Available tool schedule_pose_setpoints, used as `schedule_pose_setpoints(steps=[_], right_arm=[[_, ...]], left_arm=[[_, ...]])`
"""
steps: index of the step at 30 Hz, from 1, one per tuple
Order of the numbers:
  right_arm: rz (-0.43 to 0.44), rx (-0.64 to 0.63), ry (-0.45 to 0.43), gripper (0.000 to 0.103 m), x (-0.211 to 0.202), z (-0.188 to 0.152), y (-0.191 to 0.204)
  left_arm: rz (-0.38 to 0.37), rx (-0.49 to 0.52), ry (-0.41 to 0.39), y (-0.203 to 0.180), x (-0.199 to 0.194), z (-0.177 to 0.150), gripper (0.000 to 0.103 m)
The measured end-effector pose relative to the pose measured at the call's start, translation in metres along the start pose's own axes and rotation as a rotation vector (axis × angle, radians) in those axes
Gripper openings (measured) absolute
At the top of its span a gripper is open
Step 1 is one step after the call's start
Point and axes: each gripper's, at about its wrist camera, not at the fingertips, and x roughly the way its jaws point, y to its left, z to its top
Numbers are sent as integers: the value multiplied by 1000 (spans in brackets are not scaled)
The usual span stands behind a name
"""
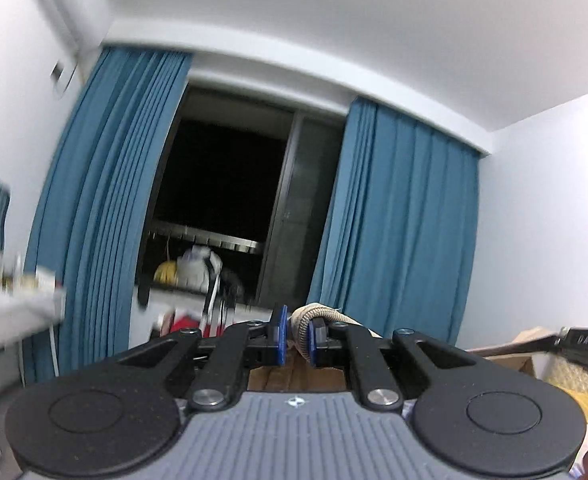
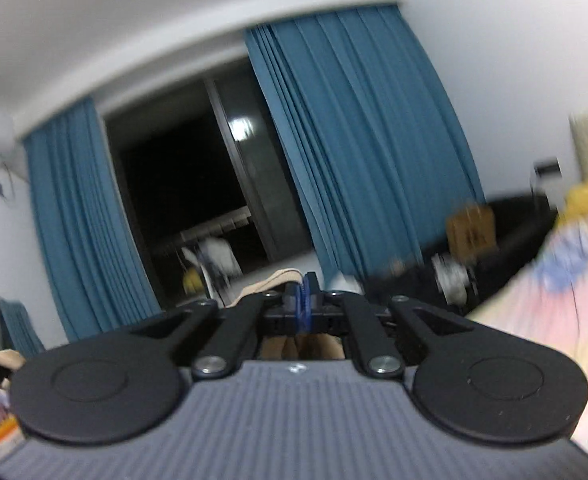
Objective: Fold clothes
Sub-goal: 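Raise the held T-shirt high with both grippers to shake it out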
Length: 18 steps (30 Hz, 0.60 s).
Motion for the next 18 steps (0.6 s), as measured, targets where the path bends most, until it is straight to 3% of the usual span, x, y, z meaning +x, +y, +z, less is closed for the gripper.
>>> schedule_pose_setpoints(steps=[4,10,15,18], right_arm=[[86,-28,-77,5,-34,62,16],[183,-101,-164,5,-97,121,37],[225,-128,-196,5,-131,144,44],[228,-133,-179,5,-131,146,42]], left_arm=[[4,49,-59,-18,-29,63,11],[19,88,-107,-39,-82,129,12],[-8,83,-84,-39,-113,153,12],[-24,75,-56,-33,-109,149,12]])
